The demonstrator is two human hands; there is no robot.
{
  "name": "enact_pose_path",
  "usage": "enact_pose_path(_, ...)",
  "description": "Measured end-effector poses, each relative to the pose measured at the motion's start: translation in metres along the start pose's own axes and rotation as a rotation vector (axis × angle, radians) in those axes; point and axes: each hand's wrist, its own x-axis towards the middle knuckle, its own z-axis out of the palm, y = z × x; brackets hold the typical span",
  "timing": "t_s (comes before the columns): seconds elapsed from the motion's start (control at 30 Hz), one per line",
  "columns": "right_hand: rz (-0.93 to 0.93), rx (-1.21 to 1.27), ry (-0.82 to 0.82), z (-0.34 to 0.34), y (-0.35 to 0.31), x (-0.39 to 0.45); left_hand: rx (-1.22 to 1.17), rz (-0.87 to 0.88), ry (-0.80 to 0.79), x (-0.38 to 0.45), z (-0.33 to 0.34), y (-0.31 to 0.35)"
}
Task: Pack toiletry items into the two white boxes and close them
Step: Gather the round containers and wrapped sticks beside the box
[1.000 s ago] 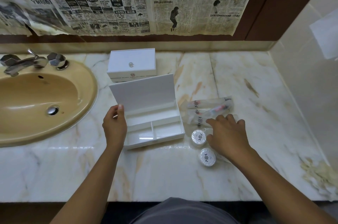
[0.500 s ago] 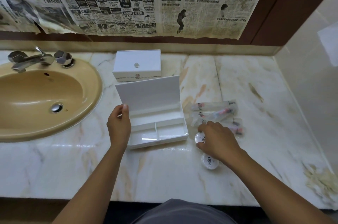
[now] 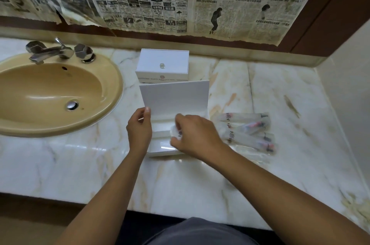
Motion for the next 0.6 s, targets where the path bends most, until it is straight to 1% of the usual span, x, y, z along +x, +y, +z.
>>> enact_pose_path(0.1, -0.028, -0.045, -0.087, 0.014, -0.025, 0.017, -0.012, -0.017, -0.011, 0.001, -0.001, 0.001)
enact_pose_path(0.23, -0.014, -0.111, -0.178, 0.035, -0.036, 0.028, -0.015, -0.023, -0.028, 0.002, -0.004, 0.002)
enact_pose_path(0.4, 0.009, -0.122, -0.216, 0.049, -0.041, 0.041, -0.03, -0.033, -0.02, 0.003, -0.003, 0.001)
enact_pose_path(0.6, 0.015, -0.071, -0.245, 0.06, -0.041, 0.042, -0.022, -0.037, -0.001, 0.0, -0.001, 0.001)
